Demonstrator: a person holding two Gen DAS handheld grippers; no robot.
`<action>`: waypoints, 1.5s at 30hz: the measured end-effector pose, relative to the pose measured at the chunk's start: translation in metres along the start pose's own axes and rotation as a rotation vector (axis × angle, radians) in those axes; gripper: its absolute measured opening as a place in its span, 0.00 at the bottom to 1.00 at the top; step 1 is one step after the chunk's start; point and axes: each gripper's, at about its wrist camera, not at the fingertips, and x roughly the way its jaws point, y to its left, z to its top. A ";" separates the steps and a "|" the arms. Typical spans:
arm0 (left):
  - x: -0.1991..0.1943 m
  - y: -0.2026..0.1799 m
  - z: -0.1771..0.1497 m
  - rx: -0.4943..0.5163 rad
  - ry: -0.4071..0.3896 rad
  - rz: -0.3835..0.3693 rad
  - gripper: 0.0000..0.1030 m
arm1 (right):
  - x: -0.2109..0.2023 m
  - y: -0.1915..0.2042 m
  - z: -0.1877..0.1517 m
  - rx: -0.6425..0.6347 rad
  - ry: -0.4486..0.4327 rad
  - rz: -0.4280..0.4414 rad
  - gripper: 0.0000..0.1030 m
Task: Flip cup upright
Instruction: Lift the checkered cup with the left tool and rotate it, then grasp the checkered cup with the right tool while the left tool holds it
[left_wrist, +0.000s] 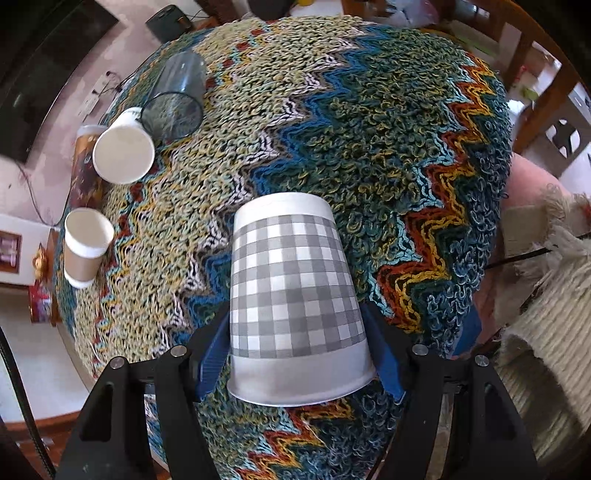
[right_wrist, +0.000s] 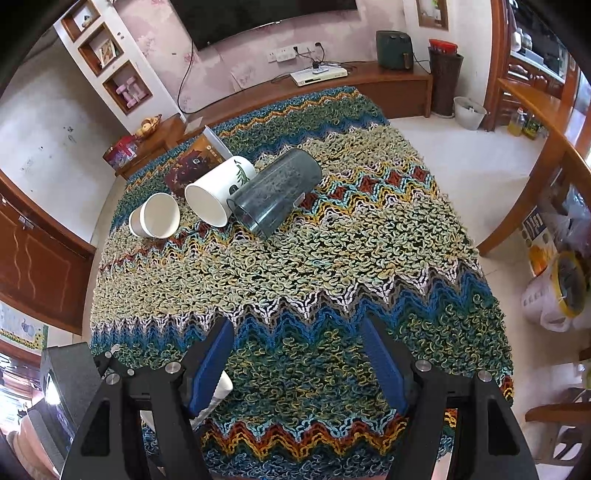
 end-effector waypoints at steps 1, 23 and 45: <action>0.001 0.000 0.001 0.006 -0.002 -0.002 0.70 | 0.001 0.000 0.000 0.000 0.002 0.002 0.70; -0.010 0.021 0.000 -0.108 -0.044 -0.102 0.87 | 0.005 0.008 -0.004 -0.067 0.023 0.073 0.70; -0.056 0.020 -0.058 -0.548 -0.068 -0.098 0.87 | 0.006 0.083 -0.065 -0.885 -0.050 0.094 0.70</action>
